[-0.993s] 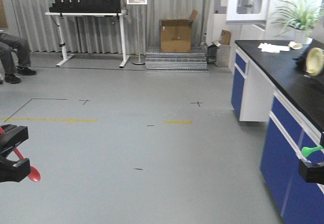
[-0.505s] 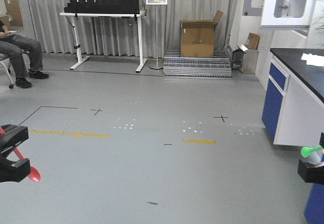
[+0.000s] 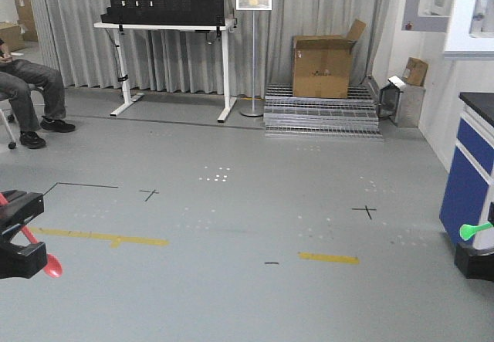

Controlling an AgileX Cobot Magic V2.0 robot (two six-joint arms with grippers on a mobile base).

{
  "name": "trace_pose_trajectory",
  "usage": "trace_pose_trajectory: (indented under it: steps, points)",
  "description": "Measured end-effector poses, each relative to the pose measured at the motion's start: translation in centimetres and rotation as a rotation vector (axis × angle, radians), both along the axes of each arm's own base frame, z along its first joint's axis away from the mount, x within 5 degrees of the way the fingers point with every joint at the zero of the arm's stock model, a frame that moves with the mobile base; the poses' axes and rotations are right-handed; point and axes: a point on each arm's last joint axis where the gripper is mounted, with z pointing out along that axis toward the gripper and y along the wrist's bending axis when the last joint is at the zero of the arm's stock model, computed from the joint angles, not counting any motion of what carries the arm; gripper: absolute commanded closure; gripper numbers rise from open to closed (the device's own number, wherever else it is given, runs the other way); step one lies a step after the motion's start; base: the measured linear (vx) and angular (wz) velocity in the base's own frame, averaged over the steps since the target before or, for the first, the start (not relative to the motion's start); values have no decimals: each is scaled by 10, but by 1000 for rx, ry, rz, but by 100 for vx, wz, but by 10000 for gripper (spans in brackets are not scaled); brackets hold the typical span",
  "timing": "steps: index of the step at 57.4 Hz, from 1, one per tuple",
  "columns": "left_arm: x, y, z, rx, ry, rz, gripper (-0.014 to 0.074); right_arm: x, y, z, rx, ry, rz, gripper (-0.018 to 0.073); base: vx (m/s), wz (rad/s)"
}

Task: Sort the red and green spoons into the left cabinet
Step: 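Drive the base away from the bench toward the white cabinet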

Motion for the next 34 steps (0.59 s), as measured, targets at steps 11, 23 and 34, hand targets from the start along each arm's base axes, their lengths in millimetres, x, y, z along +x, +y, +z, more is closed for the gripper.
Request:
trace_pose_trajectory:
  steps: [11,23,34]
  points:
    - [0,0,0,0,0,0,600,0,0,0,0,0,0,562,66,6]
    - [0,0,0,0,0,0,600,0,0,0,0,0,0,562,66,4]
    - [0,0,0,0,1,0,600,0,0,0,0,0,0,562,65,2]
